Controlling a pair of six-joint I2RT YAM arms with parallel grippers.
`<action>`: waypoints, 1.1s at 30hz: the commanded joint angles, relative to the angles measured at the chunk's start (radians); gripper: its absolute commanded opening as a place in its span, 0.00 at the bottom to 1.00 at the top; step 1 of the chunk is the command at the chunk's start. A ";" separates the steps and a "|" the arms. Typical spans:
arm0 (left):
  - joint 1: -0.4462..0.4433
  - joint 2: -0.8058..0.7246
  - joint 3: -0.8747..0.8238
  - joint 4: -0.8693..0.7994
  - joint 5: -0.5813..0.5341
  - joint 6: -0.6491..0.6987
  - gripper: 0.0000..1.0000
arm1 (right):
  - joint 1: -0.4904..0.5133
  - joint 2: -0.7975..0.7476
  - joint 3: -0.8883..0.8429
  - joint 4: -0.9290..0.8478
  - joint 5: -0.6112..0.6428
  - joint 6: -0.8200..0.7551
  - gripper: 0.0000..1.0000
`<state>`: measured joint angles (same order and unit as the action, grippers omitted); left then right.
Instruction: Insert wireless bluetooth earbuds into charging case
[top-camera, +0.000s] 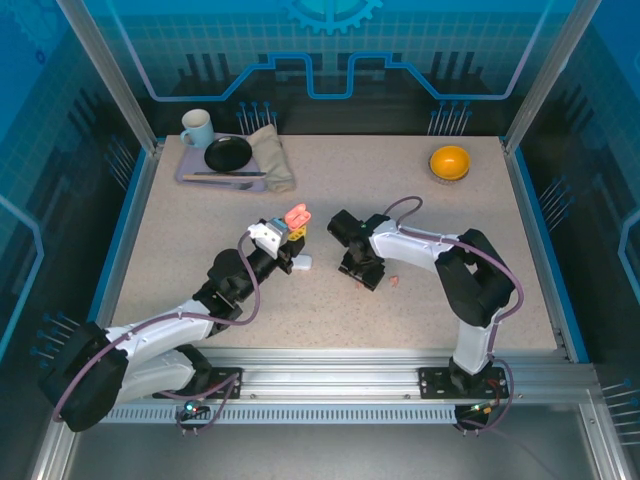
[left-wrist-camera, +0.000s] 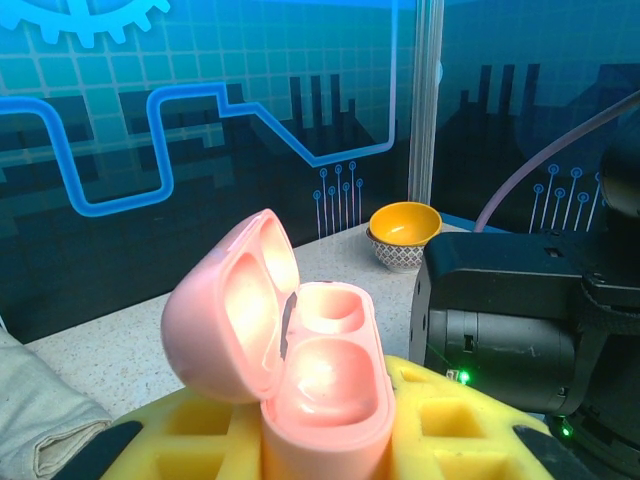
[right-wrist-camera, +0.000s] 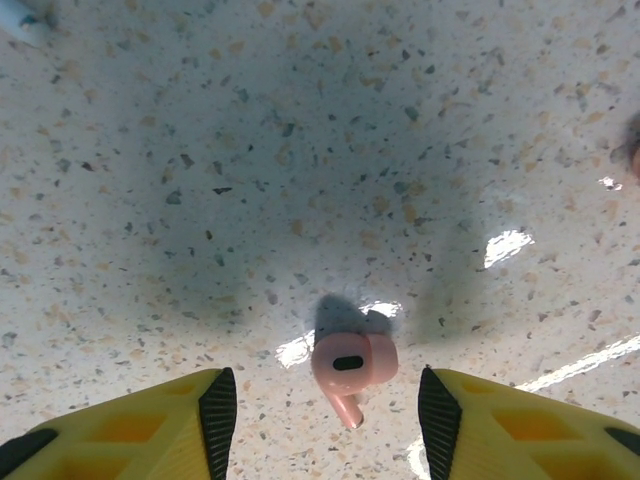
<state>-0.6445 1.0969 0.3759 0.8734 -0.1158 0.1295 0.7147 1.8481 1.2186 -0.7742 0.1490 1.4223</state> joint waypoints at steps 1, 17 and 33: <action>-0.004 0.001 0.017 0.035 0.016 -0.009 0.00 | 0.007 0.020 -0.017 -0.002 0.001 0.022 0.54; -0.004 0.010 0.021 0.032 0.025 -0.005 0.00 | -0.013 0.024 -0.057 0.050 -0.003 0.013 0.44; -0.003 0.017 0.027 0.029 0.031 -0.007 0.00 | -0.023 0.025 -0.067 0.060 0.022 -0.037 0.41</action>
<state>-0.6445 1.1072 0.3771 0.8726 -0.1078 0.1299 0.7063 1.8584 1.1709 -0.7242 0.1455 1.4097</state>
